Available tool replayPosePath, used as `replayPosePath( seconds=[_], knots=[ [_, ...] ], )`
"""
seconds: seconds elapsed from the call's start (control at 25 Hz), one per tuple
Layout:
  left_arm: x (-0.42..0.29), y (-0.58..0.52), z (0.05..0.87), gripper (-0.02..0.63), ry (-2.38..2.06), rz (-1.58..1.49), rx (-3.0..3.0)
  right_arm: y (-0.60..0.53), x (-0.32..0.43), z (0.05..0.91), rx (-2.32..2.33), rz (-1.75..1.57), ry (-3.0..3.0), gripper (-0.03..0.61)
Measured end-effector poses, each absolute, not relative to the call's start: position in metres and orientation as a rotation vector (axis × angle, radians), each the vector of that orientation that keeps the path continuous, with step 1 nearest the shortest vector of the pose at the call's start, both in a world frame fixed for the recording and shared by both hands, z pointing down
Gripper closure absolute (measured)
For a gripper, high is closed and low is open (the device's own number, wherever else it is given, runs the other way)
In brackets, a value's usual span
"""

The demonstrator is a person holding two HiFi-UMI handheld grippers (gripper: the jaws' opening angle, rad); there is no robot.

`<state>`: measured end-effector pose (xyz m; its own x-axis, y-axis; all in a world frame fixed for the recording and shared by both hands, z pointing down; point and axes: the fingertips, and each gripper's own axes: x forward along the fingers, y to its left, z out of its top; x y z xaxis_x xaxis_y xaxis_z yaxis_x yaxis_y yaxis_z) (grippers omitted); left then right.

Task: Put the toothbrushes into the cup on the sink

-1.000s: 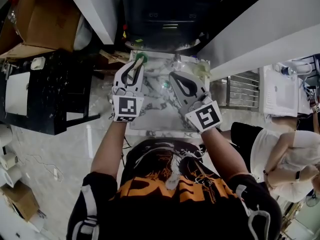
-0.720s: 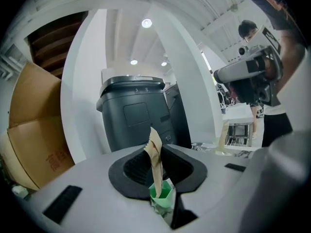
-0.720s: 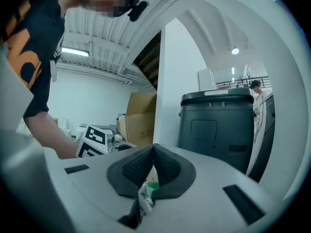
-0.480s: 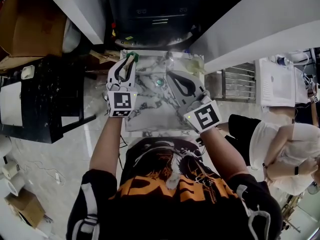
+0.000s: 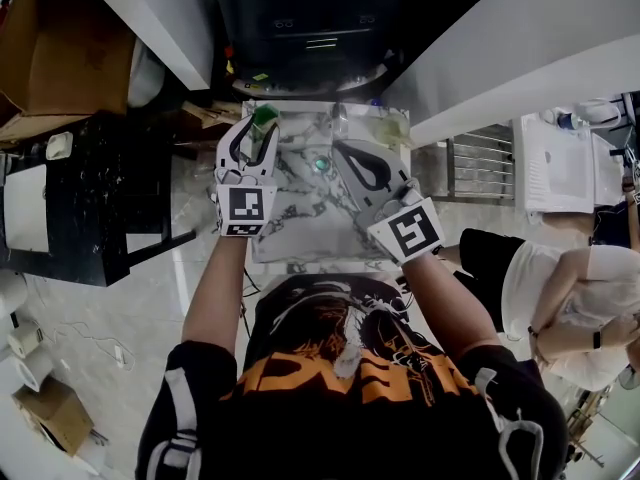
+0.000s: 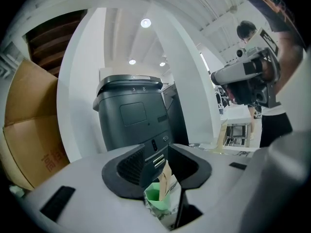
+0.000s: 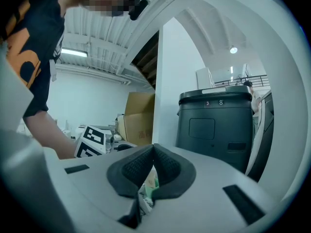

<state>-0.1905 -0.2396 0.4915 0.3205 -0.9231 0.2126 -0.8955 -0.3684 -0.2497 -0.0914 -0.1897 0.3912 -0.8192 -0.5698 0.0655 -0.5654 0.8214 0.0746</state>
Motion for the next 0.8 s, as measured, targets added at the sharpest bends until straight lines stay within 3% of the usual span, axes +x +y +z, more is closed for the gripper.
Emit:
replayPosePath(
  seconds=[0.8],
  knots=[
    [-0.112,-0.179,0.376,0.459,1.448,-0.246,-2.526,-0.158,-0.043,0.358,1.028,-0.121,-2.951,0.565]
  ],
)
